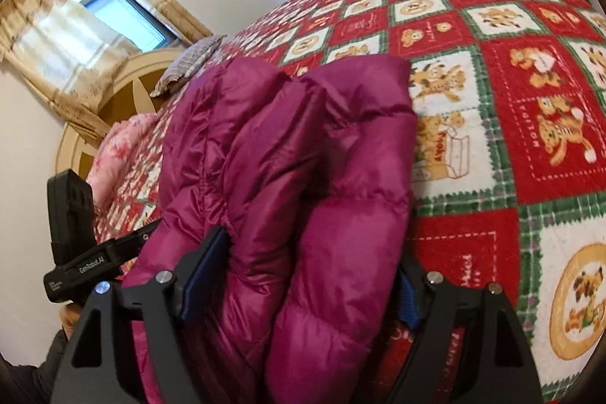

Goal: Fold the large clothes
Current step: 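Grasp the bundle side with the left tool while the right tool holds the top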

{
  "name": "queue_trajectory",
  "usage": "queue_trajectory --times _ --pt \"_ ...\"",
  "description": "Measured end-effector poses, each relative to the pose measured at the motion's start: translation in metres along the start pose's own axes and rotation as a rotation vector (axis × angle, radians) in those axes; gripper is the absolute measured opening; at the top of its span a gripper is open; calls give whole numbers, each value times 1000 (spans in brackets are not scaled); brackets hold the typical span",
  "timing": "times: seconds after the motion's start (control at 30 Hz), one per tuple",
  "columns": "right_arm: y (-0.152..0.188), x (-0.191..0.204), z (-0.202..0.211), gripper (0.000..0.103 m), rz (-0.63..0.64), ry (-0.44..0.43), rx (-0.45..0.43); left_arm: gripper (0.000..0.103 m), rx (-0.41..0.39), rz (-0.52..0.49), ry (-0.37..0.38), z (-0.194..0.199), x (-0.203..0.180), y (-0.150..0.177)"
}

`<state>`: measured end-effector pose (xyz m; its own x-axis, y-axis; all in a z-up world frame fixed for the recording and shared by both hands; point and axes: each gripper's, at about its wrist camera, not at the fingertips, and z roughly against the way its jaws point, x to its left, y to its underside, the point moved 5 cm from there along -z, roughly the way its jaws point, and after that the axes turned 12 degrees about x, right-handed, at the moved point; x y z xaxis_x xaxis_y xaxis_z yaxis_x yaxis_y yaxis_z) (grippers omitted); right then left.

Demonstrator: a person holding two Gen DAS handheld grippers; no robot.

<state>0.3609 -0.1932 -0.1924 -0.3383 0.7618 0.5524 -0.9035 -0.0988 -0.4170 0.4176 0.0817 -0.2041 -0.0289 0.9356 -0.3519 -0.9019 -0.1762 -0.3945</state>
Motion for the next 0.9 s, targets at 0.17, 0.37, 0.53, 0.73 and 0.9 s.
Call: queue_trajectory --times 0.17,0.37,0.53,0.73,0.9 --pt "1 11 -16 82 25 83 -2 99 1 -21 -37 -5 -1 -1" --pt "10 18 -13 63 8 90 14 89 7 -69 -23 -5 -5 1" --pt "33 23 -6 51 -33 33 15 81 16 -136 -42 6 -18 16" --pt "55 21 5 51 -47 -8 11 84 29 -150 19 11 -12 32" --pt "49 12 2 55 -89 -32 -35 86 41 -126 31 6 -11 30"
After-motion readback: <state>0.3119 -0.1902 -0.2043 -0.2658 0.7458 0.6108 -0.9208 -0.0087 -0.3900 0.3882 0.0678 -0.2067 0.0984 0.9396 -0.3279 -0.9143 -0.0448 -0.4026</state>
